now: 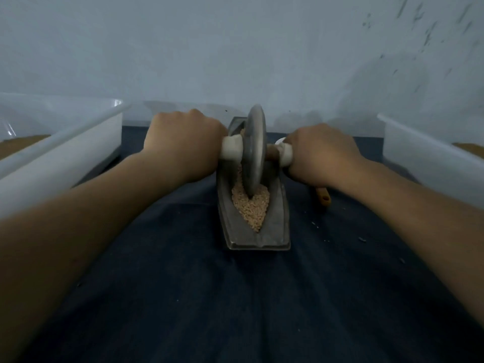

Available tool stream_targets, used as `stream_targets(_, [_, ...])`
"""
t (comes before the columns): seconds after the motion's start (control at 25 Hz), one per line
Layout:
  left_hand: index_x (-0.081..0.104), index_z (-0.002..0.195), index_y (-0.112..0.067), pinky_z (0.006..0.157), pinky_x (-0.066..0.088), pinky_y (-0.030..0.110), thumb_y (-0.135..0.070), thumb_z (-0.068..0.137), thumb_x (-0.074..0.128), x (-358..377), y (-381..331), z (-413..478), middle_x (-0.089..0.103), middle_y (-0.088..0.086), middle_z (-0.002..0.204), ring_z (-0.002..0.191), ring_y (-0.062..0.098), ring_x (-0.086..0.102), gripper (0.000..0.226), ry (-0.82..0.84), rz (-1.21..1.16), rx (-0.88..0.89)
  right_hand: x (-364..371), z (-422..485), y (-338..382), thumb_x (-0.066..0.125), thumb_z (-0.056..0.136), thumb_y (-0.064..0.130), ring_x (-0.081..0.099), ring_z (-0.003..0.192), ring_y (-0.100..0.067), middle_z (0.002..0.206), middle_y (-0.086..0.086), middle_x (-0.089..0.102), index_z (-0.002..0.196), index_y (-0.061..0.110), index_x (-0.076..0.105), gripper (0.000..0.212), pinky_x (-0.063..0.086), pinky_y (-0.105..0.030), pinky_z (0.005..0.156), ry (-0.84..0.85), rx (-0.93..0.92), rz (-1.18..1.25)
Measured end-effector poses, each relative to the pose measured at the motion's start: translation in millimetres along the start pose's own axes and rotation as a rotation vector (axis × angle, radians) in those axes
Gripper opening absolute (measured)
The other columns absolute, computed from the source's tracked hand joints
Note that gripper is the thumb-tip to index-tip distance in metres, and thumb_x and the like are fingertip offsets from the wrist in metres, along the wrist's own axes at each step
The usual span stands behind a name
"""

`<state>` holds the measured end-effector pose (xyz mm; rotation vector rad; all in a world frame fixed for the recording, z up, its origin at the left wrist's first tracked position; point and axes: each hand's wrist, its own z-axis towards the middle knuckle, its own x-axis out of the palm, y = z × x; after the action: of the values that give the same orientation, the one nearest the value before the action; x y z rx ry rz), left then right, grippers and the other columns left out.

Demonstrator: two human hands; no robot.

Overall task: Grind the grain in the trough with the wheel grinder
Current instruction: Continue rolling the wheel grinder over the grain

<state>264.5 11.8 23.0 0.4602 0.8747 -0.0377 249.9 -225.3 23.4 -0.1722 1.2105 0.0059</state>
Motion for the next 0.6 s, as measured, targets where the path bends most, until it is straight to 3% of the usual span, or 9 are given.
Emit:
stream_targets(0.12, [0.064,0.095,-0.031,0.055,0.031,0.033,-0.028,0.088,0.059,19,2,22,0.037,-0.002,0.068,0.060,0.024,0.041,0.009,0.015,-0.042,-0.049,10,26,6,0.070,0.083,0.029,0.046,0.065,-0.022,0.071,0.004,0.043,0.085,0.030,0.064,0.006,0.028,-0.026,0.053,-0.129,0.057,-0.030])
stream_targets(0.24, [0.062,0.092,-0.029,0.057,0.033,0.034,-0.025,0.088,0.059,31,3,35,0.038,-0.001,0.069,0.063,0.027,0.045,0.007,0.002,-0.075,-0.098,11,41,9,0.067,0.084,0.018,0.050,0.074,-0.027,0.080,-0.002,0.047,0.096,0.024,0.070,0.015,0.035,-0.031,0.060,-0.178,0.070,-0.067])
stream_targets(0.44, [0.062,0.092,-0.032,0.058,0.038,0.033,-0.027,0.087,0.059,17,2,6,0.048,-0.002,0.073,0.072,0.029,0.060,0.008,0.014,-0.140,-0.053,-5,10,13,0.071,0.083,0.028,0.048,0.066,-0.023,0.071,0.002,0.043,0.095,0.027,0.069,0.012,0.032,-0.027,0.052,-0.148,-0.017,-0.089])
stream_targets(0.6, [0.055,0.083,-0.037,0.049,0.027,0.027,-0.029,0.083,0.060,-13,5,-27,0.035,-0.009,0.064,0.057,0.019,0.041,0.010,0.008,-0.096,0.037,-19,-35,9,0.066,0.077,0.029,0.050,0.060,-0.017,0.069,0.006,0.054,0.077,0.031,0.060,0.007,0.030,-0.024,0.048,-0.081,-0.049,-0.084])
